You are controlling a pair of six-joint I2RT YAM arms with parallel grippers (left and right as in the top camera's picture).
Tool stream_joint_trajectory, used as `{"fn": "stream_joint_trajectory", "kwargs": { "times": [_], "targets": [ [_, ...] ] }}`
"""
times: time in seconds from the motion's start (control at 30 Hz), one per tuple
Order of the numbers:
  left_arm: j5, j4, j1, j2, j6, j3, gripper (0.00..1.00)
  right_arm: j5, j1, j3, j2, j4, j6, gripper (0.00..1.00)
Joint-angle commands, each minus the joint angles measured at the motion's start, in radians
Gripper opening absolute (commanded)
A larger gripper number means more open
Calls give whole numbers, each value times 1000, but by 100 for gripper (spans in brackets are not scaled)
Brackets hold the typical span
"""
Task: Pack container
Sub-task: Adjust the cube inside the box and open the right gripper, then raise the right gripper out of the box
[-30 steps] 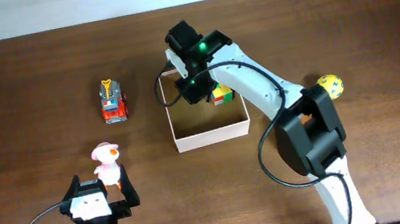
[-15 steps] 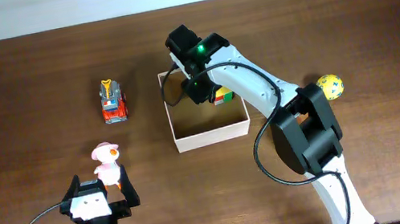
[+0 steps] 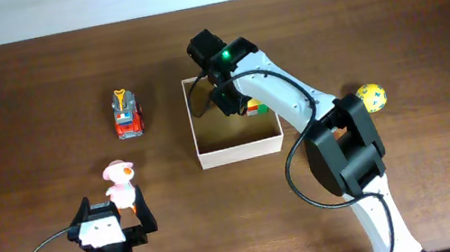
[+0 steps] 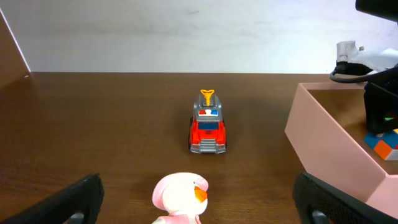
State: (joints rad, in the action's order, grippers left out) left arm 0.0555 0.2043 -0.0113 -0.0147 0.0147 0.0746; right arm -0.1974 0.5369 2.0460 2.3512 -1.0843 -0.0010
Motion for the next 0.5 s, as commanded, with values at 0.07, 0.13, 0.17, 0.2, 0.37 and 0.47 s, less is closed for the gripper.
{"fn": "stream_joint_trajectory", "kwargs": {
  "times": [0.07,0.13,0.17,0.2,0.37,0.47],
  "targets": [
    [-15,-2,6,10,-19,-13,99,16,2,46,5,-23,-2,22],
    [-15,-2,6,10,-19,-13,99,29,2,84,5,-57,3,22],
    [-15,-2,6,10,-19,-13,99,29,2,104,5,-76,12,22],
    [-15,-3,6,10,-19,-13,99,29,2,126,5,-99,28,21],
    [-15,-2,6,10,-19,-13,99,33,0,203,5,-229,135,17],
    [-15,-3,6,10,-19,-13,99,65,0,201,5,-279,162,16]
  ]
}}
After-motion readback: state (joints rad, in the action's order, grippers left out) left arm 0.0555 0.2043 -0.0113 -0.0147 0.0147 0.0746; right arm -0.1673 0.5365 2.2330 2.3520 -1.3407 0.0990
